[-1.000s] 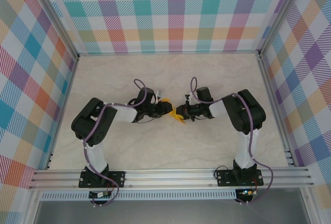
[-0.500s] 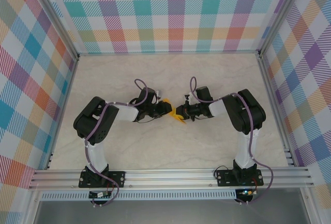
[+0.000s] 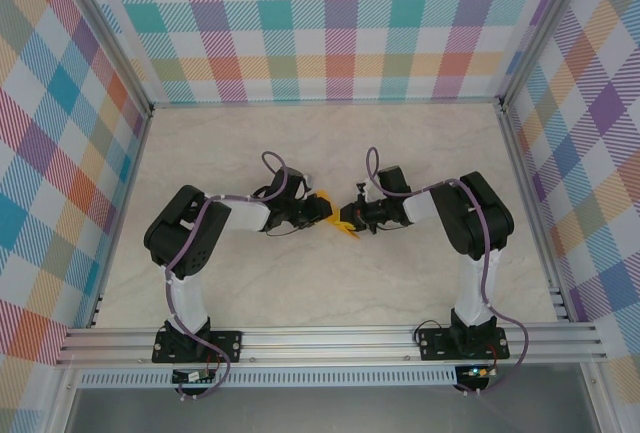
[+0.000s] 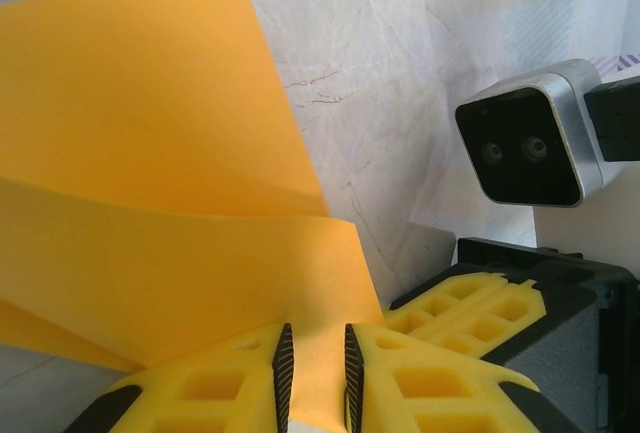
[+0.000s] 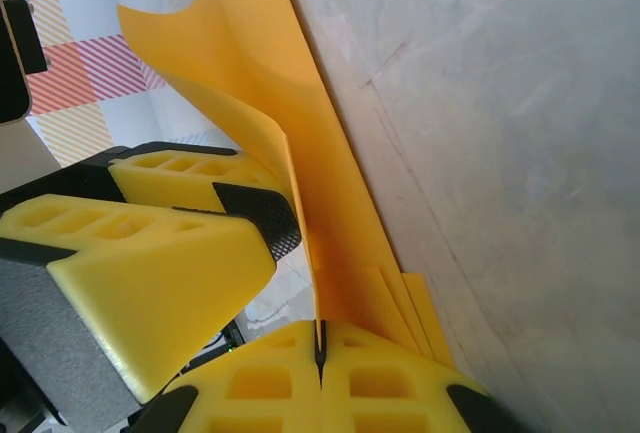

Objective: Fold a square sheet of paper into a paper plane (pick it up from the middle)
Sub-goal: Fold the wing for the fifth time at the center of the table.

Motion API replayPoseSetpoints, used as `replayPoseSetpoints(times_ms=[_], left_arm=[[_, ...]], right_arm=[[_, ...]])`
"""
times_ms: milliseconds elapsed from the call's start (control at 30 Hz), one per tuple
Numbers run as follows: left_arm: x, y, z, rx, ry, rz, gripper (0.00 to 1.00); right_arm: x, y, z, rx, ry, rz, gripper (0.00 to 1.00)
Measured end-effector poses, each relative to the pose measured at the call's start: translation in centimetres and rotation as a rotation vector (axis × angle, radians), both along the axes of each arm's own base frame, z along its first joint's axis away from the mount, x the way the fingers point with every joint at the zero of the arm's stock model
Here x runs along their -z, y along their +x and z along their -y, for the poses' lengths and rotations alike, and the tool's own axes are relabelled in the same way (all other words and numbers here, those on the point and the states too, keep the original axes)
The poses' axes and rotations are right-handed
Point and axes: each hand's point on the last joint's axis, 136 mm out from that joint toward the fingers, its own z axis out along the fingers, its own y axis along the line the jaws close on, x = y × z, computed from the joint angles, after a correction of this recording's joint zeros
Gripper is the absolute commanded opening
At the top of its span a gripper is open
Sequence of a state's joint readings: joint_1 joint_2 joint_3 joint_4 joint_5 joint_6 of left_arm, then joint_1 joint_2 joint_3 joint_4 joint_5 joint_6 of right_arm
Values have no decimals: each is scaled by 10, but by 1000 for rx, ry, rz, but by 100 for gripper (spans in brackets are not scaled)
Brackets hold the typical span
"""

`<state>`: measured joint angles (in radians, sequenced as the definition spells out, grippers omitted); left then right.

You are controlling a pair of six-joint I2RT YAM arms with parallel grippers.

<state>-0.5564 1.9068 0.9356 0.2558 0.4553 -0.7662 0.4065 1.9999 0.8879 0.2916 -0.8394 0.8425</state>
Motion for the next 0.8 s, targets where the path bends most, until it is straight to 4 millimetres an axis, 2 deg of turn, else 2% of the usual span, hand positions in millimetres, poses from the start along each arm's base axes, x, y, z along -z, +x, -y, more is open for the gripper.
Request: replayPoseSetpoints(times_ms=[233,433,567,800], left_arm=[[3,1,2,-3,20,-34,22],[4,1,2,-7,31,-57,22],[4,1,2,-7,35,-62,22],[4,2,3,-6,40,-71,22]], right_arm=[[-3,-2,3,-15,-33,20,16],[-3,-8,11,-24,-86,27,18],[-2,-12,14,-36,-111,31,18],[3,-17,20,-50,-150,35,8]])
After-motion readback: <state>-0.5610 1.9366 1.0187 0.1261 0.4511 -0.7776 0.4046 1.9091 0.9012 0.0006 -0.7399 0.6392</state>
